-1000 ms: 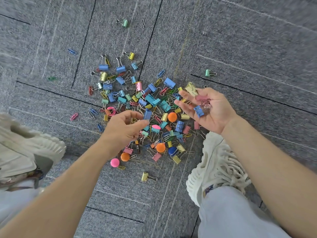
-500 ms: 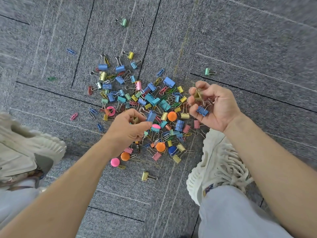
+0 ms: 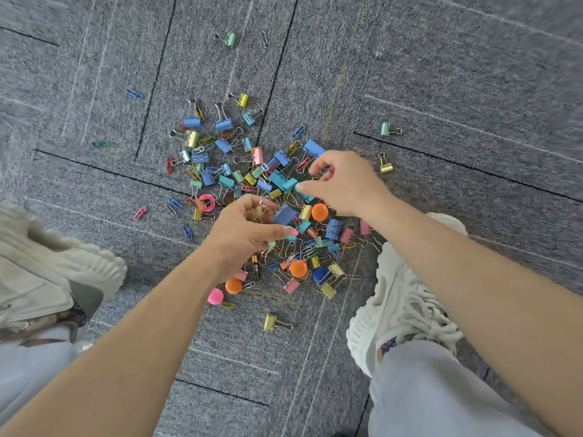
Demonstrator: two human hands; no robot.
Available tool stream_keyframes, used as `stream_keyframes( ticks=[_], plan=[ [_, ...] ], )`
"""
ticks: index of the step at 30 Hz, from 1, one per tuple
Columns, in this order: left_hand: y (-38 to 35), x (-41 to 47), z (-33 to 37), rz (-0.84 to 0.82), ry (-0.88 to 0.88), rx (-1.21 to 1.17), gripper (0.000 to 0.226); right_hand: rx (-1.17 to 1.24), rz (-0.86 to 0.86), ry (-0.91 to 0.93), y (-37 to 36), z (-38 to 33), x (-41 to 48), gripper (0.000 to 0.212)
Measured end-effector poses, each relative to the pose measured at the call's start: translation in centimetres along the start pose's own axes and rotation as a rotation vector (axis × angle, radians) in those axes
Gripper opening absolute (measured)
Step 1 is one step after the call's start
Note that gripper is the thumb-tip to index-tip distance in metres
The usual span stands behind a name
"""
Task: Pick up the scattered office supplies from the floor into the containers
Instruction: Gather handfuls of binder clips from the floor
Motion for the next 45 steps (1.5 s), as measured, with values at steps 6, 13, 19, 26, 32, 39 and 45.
stream_keyframes(
  ticks=[6,13,19,26,32,39,45],
  plan=[
    [-0.8,-0.5,-0.1,-0.091,0.095,-0.205,0.044,-0.286,-0.011,0.058,-1.8,-0.1,0.2,0.024],
    [-0.7,-0.2,0.2,-0.11,0.061,-0.346,0.015,0.56,-0.086,-0.072,1.5,2.9,-1.4,0.026],
    [1.4,0.6,-0.1,0.26,0.105,-0.198,0.036,1.177,-0.298,-0.234,1.3,4.1,-2.3,0.029],
    [1.8,2.2,2.2,0.344,-0.152,0.673,0.024,1.45,-0.544,-0.26,-0.4,2.1,-2.8,0.032],
    [0.6,3.8,2.3,0.413,-0.126,1.005,0.03,1.346,-0.454,-0.273,-1.5,2.2,-2.7,0.008],
    [0.5,3.3,1.5,0.408,-0.013,0.954,0.027,0.224,-0.091,0.083,-0.9,-0.9,-0.6,0.016],
    [2.8,1.5,1.4,0.362,-0.016,0.771,0.018,-0.573,0.01,0.282,-4.7,-2.5,0.3,0.019]
  ],
)
Point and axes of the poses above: each hand's wrist, its own x-axis towards the middle knuckle, its own y-axis out of the back of the hand, z = x × y, the point moved 6 cm from there along x, towards the middle knuckle, and after that the axes turned 10 degrees about x, right-handed, at the moved point
